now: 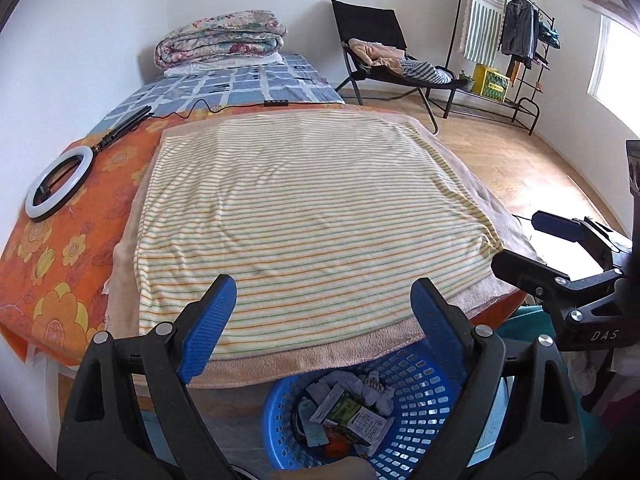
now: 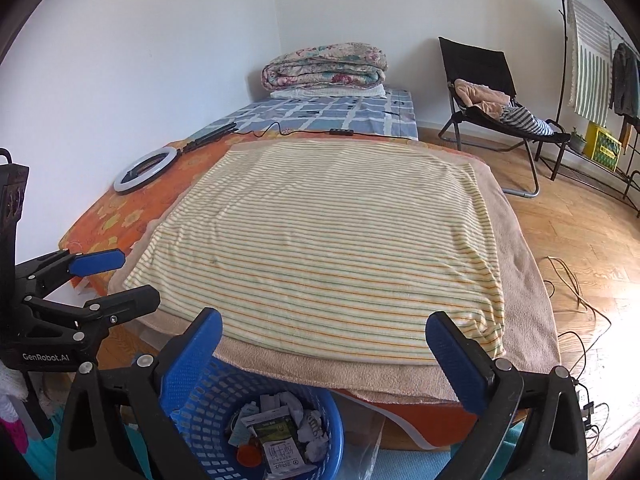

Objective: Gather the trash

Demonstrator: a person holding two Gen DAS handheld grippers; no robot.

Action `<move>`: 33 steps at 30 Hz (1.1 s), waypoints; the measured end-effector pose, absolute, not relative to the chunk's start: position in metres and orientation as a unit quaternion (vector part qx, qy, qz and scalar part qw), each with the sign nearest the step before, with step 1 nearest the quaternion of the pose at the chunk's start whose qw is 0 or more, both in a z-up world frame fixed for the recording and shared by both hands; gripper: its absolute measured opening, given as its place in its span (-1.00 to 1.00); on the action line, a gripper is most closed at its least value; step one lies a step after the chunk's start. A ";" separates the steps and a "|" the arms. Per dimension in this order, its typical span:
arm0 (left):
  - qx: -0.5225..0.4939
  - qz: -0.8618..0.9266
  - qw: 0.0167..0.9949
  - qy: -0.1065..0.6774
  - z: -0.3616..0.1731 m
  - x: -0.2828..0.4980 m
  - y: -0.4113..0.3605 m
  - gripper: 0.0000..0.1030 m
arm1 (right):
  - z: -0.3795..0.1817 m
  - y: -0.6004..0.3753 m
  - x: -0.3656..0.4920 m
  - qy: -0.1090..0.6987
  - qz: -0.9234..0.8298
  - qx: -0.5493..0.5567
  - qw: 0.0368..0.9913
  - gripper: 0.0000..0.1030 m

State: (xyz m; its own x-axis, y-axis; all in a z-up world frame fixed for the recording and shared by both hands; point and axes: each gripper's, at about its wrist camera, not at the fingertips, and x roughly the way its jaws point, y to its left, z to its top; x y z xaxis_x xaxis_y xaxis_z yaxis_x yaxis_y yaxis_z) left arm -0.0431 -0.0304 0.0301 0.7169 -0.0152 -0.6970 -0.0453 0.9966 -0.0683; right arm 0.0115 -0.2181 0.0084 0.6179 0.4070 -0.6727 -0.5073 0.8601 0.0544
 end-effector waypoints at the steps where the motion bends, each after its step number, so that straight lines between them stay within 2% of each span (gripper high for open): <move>1: -0.039 0.010 0.927 0.372 0.034 -0.041 -0.029 0.78 | 0.011 -0.217 0.014 0.352 0.255 -0.070 0.898 0.99; 14: -0.056 0.019 0.944 0.324 0.062 -0.018 -0.007 0.80 | 0.031 -0.211 0.049 0.329 0.254 -0.051 0.908 0.99; 17: -0.065 0.017 0.946 0.318 0.061 -0.018 -0.006 0.88 | 0.032 -0.210 0.056 0.324 0.252 -0.046 0.911 0.99; 29: -0.046 0.024 0.939 0.339 0.047 -0.009 -0.015 0.89 | 0.026 -0.217 0.071 0.322 0.229 -0.028 0.918 0.99; 33: -0.045 0.023 0.939 0.342 0.044 -0.009 -0.018 0.97 | 0.025 -0.223 0.074 0.326 0.225 -0.011 0.918 0.99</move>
